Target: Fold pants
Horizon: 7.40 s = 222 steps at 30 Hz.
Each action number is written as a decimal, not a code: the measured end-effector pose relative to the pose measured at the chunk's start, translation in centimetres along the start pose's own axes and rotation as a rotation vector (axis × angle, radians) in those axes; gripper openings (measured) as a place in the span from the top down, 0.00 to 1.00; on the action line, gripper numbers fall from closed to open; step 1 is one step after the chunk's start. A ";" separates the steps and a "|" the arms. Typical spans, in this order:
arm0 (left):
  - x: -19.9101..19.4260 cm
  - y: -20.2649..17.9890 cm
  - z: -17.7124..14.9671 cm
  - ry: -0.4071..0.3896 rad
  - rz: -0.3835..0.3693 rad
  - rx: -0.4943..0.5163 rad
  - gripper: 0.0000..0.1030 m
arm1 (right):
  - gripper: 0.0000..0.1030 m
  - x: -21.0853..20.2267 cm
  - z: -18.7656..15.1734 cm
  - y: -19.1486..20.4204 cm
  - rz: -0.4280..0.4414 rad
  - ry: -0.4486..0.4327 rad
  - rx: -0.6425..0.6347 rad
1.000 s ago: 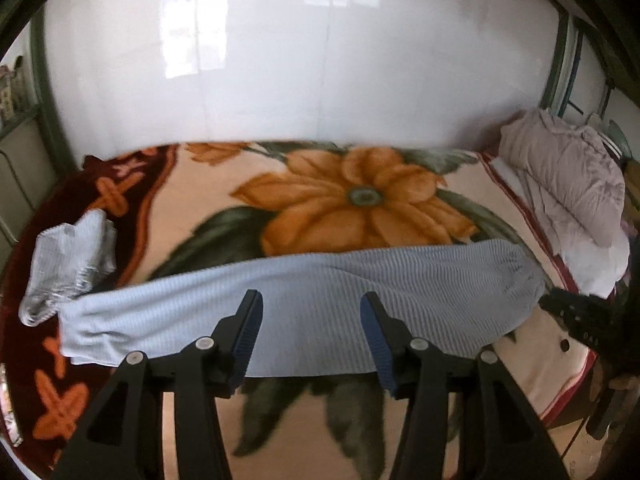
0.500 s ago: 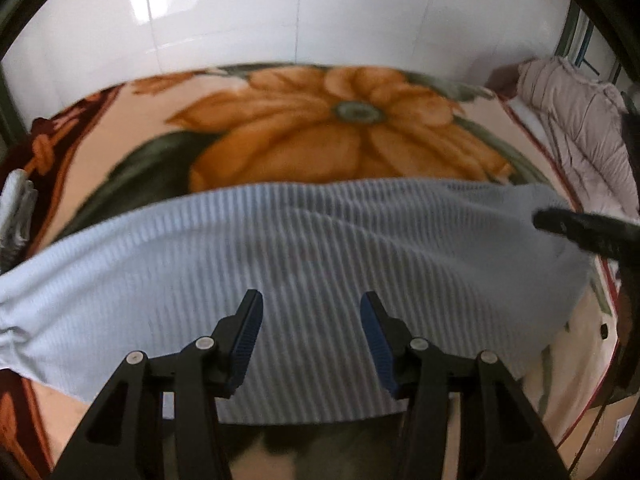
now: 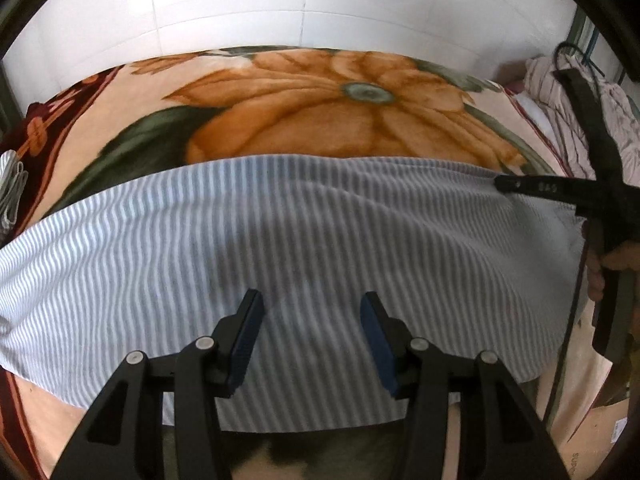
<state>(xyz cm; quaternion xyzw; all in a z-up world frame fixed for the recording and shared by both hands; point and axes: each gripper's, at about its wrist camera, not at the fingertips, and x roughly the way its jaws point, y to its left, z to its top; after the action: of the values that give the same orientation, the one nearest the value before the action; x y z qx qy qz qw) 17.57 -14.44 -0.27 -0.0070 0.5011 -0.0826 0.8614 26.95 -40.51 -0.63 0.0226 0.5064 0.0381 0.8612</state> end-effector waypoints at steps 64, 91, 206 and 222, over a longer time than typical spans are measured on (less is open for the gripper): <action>-3.4 -4.2 -5.3 0.070 -0.155 0.085 0.48 | 0.69 -6.7 -17.2 4.1 0.086 -0.001 -0.109; -1.1 -3.7 0.8 -0.021 -0.157 0.152 0.48 | 0.47 -5.9 -13.3 3.4 0.168 -0.043 0.312; -3.6 2.4 -1.8 -0.010 -0.076 0.054 0.52 | 0.66 -8.6 -16.1 1.9 0.119 -0.089 0.411; -11.6 20.8 -3.0 -0.036 0.182 -0.287 0.46 | 0.65 -8.6 -17.7 6.5 0.097 -0.098 0.284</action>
<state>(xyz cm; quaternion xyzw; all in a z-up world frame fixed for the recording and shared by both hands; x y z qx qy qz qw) 12.20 8.02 6.26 -0.0860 0.4909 0.0685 0.8642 7.03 -34.81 -1.21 0.1707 0.4622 0.0065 0.8702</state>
